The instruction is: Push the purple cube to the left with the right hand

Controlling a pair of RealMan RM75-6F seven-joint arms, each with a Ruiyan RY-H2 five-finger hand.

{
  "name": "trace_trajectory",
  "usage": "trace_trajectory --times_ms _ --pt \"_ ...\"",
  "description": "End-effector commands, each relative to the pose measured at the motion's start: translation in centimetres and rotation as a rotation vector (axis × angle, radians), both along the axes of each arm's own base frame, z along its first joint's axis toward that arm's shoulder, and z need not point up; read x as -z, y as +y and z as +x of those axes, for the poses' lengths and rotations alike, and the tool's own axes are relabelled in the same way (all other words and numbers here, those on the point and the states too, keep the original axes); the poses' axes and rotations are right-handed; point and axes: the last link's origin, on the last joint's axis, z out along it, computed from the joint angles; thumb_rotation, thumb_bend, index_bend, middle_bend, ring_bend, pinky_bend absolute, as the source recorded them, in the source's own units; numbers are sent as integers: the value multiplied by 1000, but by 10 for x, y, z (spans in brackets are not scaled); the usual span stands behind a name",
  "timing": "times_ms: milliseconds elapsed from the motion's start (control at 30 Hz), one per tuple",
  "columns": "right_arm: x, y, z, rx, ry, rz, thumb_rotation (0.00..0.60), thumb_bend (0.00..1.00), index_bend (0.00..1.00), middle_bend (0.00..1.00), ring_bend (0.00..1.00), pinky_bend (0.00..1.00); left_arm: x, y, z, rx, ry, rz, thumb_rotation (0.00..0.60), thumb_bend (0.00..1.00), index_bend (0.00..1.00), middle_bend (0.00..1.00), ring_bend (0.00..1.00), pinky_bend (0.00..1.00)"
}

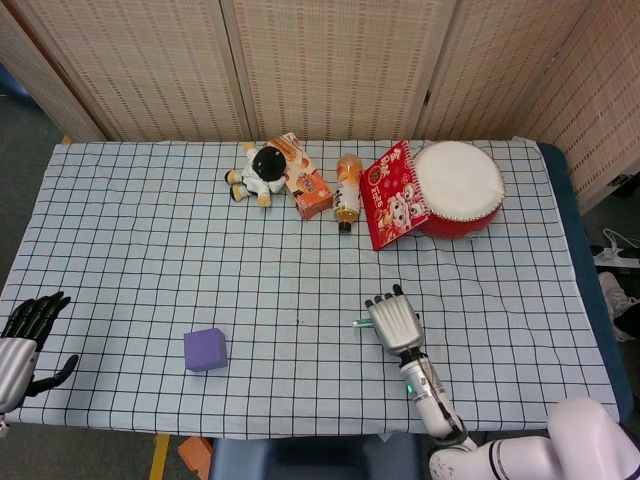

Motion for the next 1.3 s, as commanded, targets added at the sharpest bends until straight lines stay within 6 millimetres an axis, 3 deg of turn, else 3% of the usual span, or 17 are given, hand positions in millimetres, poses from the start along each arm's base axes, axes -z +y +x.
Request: trace_trajectory --times_ms 33,100,167,333,433,533,700,833,867,900,1000,1300 --pt "-8 9 -28 36 3 4 600 460 852 809 523 297 1 1 0 -2 3 -3 600 366 0 0 0 40" --pt "-8 10 -34 50 -8 15 600 460 783 781 507 297 2 1 0 -4 5 -6 600 366 0 0 0 41" --pt "-7 12 -41 66 -22 42 600 460 643 666 455 296 3 2 0 -7 9 -12 600 365 0 0 0 41" --pt "-9 19 -52 86 -60 117 600 408 159 312 237 261 4 2 -1 -10 13 -16 600 366 0 0 0 45" --pt "-21 23 -53 78 -111 116 600 345 35 228 176 251 4 2 -1 -14 14 -16 600 365 0 0 0 49" --pt "-42 31 -56 65 -142 100 600 276 0 154 113 213 2 2 -2 -20 15 -10 600 363 0 0 0 52" --pt "-100 47 -62 33 -223 -30 600 223 0 55 26 144 0 2 -5 -40 28 1 600 364 0 0 0 53" --pt "-112 53 -67 24 -233 -67 600 209 0 6 0 65 0 2 -5 -47 32 6 600 362 0 0 0 53" --pt "-135 65 -85 40 -219 -167 600 206 0 0 0 36 -2 3 -6 -51 45 27 600 362 0 0 0 53" --pt "-144 77 -96 35 -222 -207 600 206 0 0 0 18 -2 3 -6 -54 53 39 600 363 0 0 0 54" --pt "-155 94 -115 38 -239 -279 600 203 0 0 0 2 1 2 -5 -62 72 55 600 364 0 0 0 59" --pt "-167 94 -119 40 -256 -289 600 198 0 0 0 0 7 2 -3 -60 104 67 600 360 0 0 0 60"
